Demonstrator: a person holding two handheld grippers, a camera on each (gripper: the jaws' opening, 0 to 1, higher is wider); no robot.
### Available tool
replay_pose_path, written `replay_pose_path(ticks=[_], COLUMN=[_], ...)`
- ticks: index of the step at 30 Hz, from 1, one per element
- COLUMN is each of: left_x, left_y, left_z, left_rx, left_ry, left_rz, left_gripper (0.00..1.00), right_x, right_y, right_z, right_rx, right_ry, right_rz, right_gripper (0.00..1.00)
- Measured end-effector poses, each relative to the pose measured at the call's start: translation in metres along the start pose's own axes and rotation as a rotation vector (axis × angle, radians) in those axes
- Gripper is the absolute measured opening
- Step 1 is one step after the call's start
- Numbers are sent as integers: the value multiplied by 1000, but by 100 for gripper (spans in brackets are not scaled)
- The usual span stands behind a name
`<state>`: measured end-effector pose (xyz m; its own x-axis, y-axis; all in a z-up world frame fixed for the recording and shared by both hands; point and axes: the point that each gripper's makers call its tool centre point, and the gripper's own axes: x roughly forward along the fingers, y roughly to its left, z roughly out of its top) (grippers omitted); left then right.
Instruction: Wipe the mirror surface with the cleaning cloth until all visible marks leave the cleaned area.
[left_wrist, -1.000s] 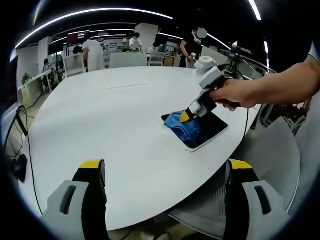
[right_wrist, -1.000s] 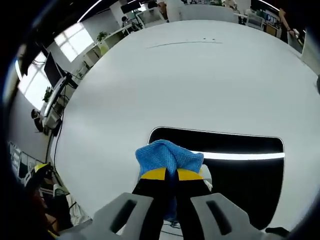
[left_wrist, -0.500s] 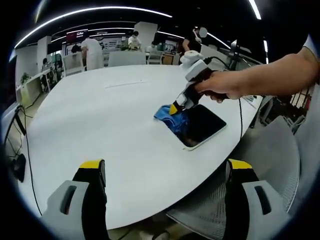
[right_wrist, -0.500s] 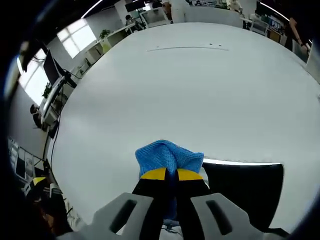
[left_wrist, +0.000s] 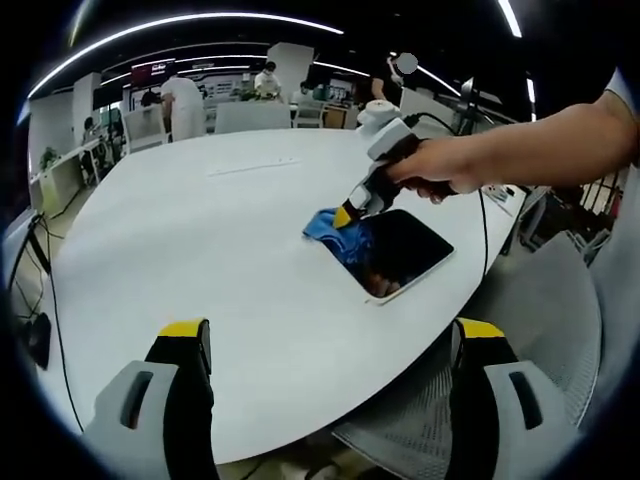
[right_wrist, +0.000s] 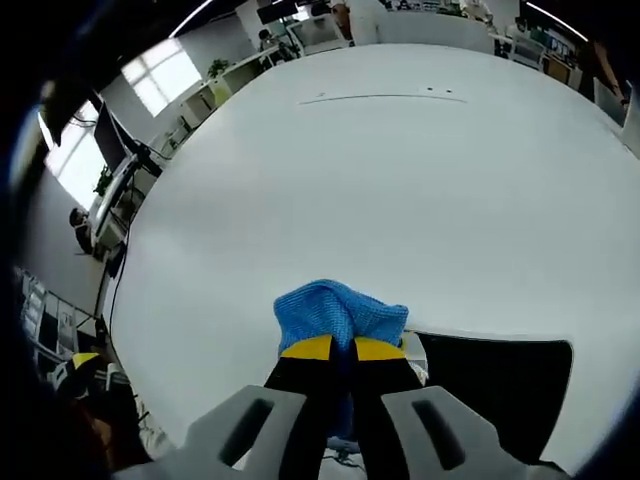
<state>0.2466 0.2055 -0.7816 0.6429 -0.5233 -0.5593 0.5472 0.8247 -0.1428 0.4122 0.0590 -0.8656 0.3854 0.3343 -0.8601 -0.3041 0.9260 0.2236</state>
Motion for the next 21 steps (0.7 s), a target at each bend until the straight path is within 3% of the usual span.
replay_pose_path(ticks=[21], left_x=[-1], left_y=[-10], left_z=[5], left_rx=[0], left_ry=[-9], left_rz=[-10], left_gripper=[99], right_x=[-16], right_y=[-32], right_z=[-11], right_rx=[11], right_ry=[-10], right_rz=[-37], right_gripper=[0])
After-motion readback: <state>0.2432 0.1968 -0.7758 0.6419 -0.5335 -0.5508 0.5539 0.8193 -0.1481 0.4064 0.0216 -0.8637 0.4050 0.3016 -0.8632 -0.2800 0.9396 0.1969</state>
